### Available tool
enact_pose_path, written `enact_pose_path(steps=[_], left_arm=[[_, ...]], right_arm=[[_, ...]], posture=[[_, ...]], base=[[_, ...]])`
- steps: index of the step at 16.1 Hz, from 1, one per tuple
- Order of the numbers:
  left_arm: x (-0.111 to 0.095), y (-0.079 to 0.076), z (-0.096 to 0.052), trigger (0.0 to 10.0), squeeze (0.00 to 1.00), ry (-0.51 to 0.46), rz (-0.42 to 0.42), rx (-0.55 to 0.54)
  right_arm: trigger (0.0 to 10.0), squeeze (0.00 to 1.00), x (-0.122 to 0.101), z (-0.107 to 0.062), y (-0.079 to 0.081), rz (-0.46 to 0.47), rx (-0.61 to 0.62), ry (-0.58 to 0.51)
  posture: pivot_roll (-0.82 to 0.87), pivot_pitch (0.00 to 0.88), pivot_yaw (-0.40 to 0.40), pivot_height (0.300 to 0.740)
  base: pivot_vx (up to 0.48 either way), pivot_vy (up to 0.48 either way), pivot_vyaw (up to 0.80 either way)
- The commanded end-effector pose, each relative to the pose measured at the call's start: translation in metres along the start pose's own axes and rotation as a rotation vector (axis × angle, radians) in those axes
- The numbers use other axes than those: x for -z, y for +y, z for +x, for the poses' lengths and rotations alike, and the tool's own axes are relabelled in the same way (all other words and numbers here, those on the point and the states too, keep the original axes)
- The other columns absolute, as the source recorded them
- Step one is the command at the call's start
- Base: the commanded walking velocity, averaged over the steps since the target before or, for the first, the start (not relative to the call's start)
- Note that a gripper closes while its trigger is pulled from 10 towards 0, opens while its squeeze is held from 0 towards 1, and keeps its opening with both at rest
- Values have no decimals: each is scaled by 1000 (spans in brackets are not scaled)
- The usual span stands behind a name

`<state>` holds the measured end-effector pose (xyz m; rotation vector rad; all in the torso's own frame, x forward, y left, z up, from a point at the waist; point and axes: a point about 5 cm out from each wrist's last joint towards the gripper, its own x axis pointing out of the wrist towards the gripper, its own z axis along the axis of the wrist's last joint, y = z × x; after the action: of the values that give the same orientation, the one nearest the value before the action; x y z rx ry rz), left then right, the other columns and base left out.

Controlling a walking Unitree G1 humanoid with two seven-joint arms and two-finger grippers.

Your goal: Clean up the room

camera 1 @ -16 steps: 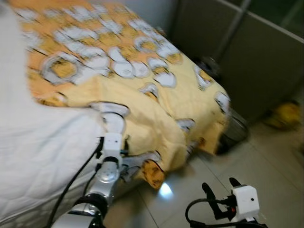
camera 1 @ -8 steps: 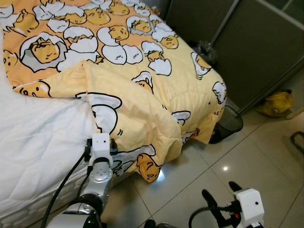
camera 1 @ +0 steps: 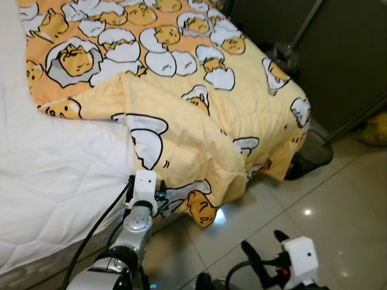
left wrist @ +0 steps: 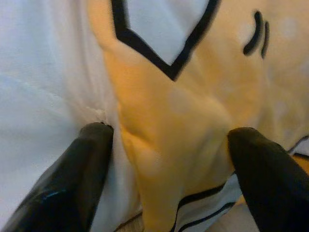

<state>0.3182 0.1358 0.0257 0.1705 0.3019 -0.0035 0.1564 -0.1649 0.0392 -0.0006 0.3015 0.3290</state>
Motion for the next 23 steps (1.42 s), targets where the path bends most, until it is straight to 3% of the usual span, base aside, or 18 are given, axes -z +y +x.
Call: enact_pose_path(steps=[1,3,7,10,17,23], left_arm=[[21,-17,-9,0,0,93,55,110],[22,-21,-9,0,0,118,92,156],[25,-20,-8,0,0,198,-18,142],[22,-20,-6,0,0,178,-19,157],[28,-28,-12,0,0,153,128,277],[29,-29,-14,0,0,143,150,368]], right_arm=[[10000,0,12,-4,2,14,14,54],[10000,0,14,-2,7,26,11,58],[10000,0,14,-1,5,30,43,54],[10000,0,12,-1,1,28,60,53],[10000,0,13,14,-3,34,70,49],[10000,0,4,43,-12,22,65,11]], posture=[[-89,316,-139,732],[-95,318,-122,732],[-122,309,-110,732],[-122,305,-107,732],[-84,256,-92,732],[-42,130,-64,732]], base=[[0,0,0],[0,0,0],[0,0,0],[0,0,0],[0,0,0],[0,0,0]])
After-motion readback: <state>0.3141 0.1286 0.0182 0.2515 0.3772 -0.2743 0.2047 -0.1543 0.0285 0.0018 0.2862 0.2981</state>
